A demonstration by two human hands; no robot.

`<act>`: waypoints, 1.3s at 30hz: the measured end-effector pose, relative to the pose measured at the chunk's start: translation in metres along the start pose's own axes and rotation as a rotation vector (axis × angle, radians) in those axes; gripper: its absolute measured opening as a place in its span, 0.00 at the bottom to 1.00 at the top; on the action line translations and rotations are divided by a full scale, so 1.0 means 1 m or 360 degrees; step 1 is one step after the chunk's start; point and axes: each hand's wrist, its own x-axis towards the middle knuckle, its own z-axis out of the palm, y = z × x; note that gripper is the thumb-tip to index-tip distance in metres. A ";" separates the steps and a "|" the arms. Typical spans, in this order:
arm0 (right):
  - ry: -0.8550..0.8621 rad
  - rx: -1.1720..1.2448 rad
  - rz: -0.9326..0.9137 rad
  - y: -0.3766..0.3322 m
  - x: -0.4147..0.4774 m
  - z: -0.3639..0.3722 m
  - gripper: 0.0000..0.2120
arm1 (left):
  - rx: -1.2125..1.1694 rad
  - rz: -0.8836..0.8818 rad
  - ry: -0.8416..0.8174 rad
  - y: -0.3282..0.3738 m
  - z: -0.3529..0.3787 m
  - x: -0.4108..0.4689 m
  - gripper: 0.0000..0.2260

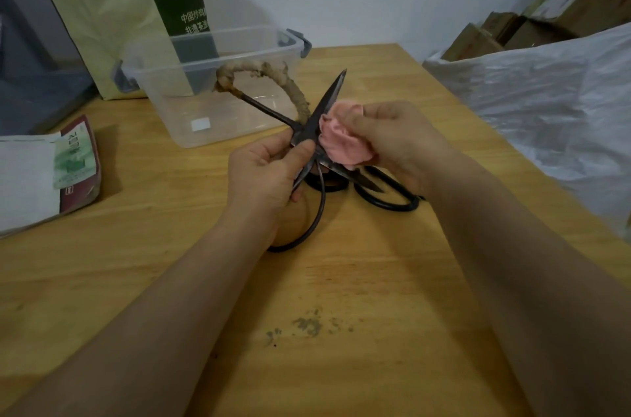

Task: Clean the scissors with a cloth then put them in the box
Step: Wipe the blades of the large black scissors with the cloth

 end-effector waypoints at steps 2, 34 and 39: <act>0.0025 -0.0058 -0.0023 0.003 0.000 0.002 0.11 | 0.0031 0.0022 -0.0005 -0.001 0.001 -0.001 0.10; -0.0025 0.0720 0.0167 0.006 0.006 0.000 0.09 | 0.0131 0.0066 -0.0145 -0.002 0.007 -0.004 0.07; 0.0067 0.0850 0.0121 0.005 0.006 0.002 0.08 | 0.0173 0.0040 -0.0191 -0.002 0.005 0.000 0.07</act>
